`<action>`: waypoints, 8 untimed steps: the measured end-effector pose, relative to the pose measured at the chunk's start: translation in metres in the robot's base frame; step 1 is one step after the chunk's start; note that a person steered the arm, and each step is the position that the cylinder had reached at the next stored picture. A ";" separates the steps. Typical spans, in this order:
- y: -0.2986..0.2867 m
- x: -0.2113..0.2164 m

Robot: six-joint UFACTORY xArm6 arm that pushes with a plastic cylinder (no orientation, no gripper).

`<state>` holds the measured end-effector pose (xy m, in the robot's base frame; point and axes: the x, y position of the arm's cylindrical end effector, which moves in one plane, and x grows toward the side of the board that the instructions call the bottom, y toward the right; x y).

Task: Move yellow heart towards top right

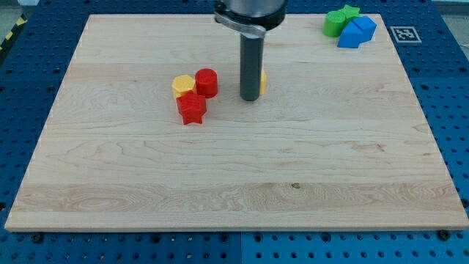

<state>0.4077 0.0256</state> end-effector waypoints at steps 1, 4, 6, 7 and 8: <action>-0.010 -0.012; -0.020 -0.026; -0.016 -0.025; -0.008 -0.043; 0.003 -0.025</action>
<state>0.3824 0.0285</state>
